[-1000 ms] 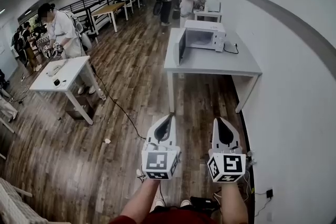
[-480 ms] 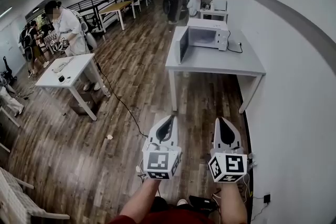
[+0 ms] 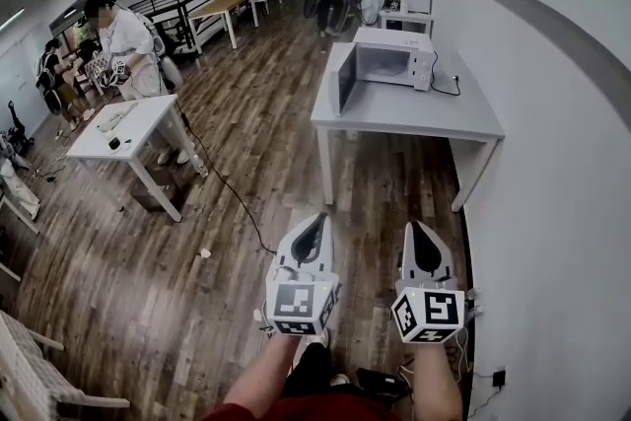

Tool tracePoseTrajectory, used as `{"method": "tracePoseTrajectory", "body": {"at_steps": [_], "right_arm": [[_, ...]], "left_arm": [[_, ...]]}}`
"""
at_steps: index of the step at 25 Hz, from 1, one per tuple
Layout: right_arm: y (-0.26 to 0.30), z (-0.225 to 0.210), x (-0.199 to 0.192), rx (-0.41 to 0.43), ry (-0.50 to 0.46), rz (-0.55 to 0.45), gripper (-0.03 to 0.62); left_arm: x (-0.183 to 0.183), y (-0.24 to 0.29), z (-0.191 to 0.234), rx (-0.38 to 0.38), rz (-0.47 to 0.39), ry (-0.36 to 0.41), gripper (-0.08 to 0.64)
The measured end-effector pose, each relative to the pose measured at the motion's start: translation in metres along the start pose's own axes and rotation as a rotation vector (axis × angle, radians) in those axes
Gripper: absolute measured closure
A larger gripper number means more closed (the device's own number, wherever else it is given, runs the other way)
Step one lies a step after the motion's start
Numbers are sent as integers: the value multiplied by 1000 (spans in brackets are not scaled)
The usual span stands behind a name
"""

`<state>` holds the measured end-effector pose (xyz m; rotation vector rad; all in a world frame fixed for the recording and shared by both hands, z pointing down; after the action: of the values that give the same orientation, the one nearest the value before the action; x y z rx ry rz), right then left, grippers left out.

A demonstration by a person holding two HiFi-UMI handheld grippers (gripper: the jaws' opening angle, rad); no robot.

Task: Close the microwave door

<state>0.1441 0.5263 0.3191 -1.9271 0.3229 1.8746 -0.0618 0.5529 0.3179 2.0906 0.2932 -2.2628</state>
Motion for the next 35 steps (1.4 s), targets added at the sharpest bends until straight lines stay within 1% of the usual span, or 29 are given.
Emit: {"method": "tracePoseTrajectory", "body": {"at_steps": [4,8,12,21,26,29,35], "right_arm": [[27,-5,-7,0,-10,9,568],[65,-6,-11,-3,-26,10,568],[109,-1,-13,-8,-36,10,568],[217,17,-18,-20,-56,-6,568],[264,27,-23,-24,-66,-17,568],[287,25,-30,-23,-65,-13,568],[322,11,-42,-26,-57,-11,568]], "left_arm": [[-6,25,13,2,-7,-16,532],[-11,55,36,4,-16,-25,532],[-9,86,67,-2,-24,-34,532],[-4,163,141,-9,-44,-29,532],[-5,197,179,-12,-47,-33,532],[-8,216,193,-13,-48,-29,532],[-16,254,203,-24,-41,-17,532]]}}
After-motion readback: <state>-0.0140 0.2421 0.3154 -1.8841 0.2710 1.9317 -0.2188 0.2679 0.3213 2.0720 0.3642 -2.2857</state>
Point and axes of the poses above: the fingertips, and each gripper's own axes: y forward along the fingers, z to its left, x out of its top, the point moved 9 cm from there along -y, backward along the fingers, and after that the axes turned 4 degrees about -y, right-handed, at the moved point
